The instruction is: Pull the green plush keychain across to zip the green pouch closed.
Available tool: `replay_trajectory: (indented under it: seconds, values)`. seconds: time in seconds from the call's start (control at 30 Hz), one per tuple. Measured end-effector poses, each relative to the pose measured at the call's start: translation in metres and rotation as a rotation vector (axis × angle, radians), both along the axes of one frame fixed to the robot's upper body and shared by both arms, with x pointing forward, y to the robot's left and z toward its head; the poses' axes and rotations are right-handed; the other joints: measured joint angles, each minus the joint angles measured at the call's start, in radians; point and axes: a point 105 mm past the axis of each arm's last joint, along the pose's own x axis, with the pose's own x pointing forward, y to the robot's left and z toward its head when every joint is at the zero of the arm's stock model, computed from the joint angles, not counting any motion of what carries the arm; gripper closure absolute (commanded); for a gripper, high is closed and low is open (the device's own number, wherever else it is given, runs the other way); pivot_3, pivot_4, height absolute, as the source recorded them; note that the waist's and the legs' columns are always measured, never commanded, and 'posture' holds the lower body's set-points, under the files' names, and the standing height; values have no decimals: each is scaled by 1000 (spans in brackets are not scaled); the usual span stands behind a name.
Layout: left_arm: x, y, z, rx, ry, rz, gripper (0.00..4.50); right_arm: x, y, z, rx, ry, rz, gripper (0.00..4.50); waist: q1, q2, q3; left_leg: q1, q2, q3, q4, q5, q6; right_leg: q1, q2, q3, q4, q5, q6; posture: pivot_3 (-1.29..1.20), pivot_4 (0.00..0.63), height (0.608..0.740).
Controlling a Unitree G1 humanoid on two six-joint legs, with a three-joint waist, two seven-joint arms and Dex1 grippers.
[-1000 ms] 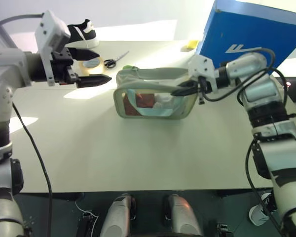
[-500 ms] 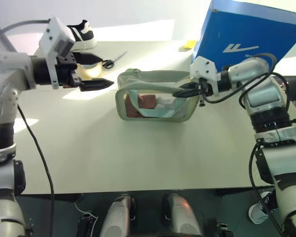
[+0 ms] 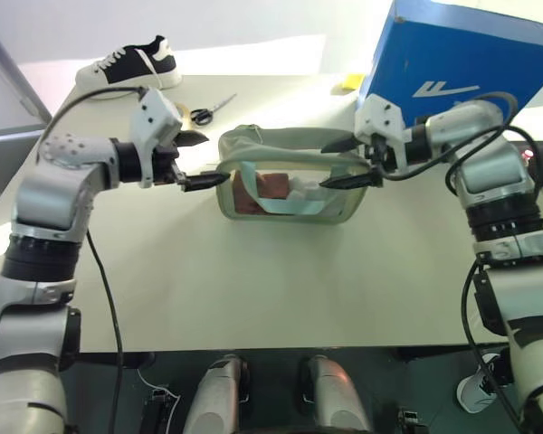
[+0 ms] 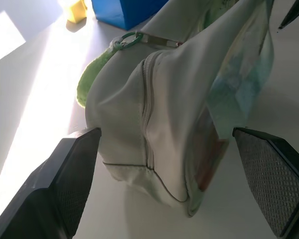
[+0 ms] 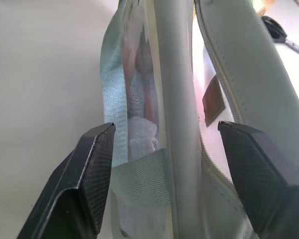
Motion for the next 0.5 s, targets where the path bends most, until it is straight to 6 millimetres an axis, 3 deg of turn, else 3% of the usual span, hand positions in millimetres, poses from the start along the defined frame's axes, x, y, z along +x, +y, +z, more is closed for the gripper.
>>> replay_trajectory:
  seconds: [0.07, 0.3, 0.5]
  values:
    - [3, -1, -2, -2, -7, -4, 820, -3, 0, 7, 32, 7, -9, 869, 0, 0, 0, 0, 0, 0, 0, 0, 0, 0, 0, 0, 0, 0, 0, 0, 150, 740]
    - [6, -13, -6, -17, -19, -49, 4456, -6, 13, 37, 106, -27, 4, 869, -1, 0, 0, 0, 0, 0, 0, 0, 0, 0, 0, 0, 0, 0, 0, 0, 150, 740]
    - [5, -15, -7, 2, -30, -61, 4456, -5, 20, 36, 116, -29, 8, 869, 0, 0, 0, 0, 0, 0, 0, 0, 0, 0, -1, 0, 0, 0, 0, 0, 150, 740]
